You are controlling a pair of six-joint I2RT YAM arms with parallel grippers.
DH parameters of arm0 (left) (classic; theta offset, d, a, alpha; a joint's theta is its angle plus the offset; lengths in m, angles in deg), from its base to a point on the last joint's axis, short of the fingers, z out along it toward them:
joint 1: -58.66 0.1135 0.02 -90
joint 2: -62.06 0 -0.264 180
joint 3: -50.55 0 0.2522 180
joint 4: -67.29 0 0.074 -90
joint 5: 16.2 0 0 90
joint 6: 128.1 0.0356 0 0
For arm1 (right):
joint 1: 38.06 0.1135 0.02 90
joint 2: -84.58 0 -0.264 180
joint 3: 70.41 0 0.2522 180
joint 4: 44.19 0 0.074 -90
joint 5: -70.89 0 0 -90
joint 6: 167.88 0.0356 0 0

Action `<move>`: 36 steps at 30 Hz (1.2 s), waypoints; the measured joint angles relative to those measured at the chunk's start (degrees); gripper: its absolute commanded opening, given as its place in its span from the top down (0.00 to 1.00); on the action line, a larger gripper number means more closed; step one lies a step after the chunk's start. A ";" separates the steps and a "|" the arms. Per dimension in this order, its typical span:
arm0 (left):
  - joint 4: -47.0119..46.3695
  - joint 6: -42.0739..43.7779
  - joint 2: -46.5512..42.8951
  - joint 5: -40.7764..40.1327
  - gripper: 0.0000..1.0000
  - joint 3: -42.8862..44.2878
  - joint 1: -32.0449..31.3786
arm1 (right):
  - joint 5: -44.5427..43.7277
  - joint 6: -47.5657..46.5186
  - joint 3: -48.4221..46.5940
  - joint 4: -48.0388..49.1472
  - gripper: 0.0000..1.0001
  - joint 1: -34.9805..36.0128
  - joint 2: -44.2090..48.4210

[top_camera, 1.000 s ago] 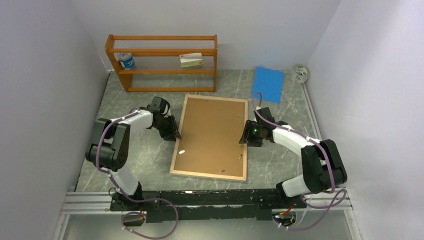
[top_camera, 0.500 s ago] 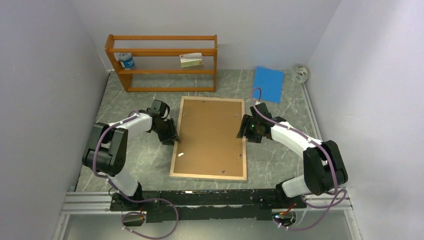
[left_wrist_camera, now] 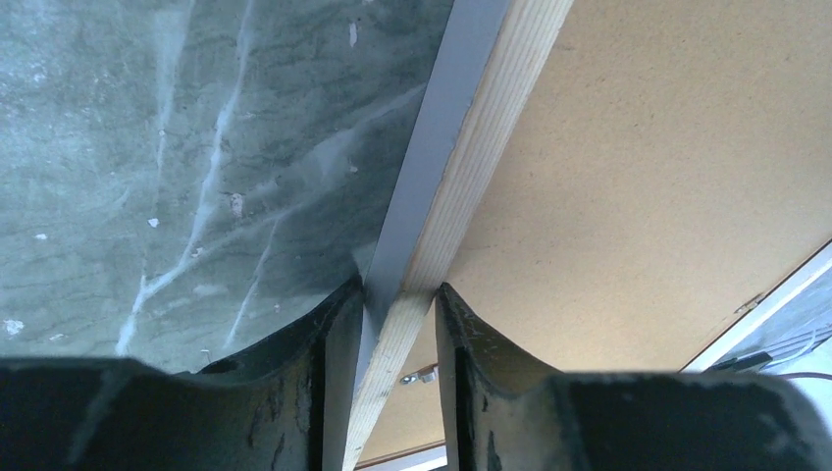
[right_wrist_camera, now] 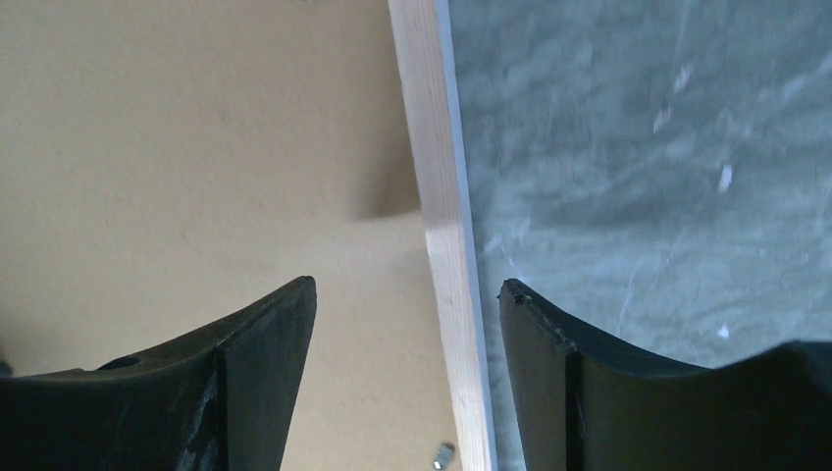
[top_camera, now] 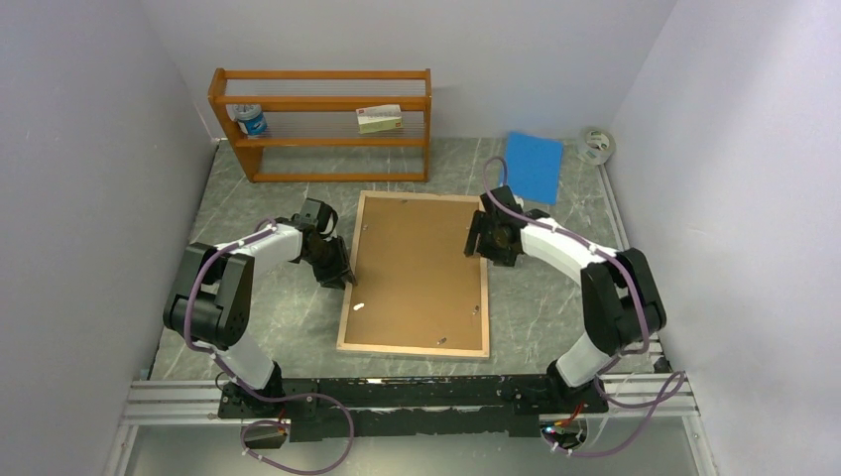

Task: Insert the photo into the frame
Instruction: Move the photo frame to the center of the board, then install the photo frame at the center of the board.

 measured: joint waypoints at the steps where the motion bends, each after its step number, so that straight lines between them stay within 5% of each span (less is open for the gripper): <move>1: 0.07 0.00 0.02 -0.04 0.56 0.02 -0.04 | -0.76 0.00 -1.75 -0.13 0.27 0.04 -1.51; 10: 2.38 0.96 0.85 -0.26 0.35 2.69 -0.17 | -6.71 -0.66 -16.79 -0.42 0.25 0.04 -13.75; 23: 3.37 3.23 5.88 -0.48 0.50 7.87 0.83 | -12.39 3.02 -25.05 -5.49 0.25 0.04 -23.19; 36: 3.67 3.21 6.60 0.15 0.53 8.17 1.09 | -13.07 7.52 -25.40 -6.75 0.24 -0.11 -24.20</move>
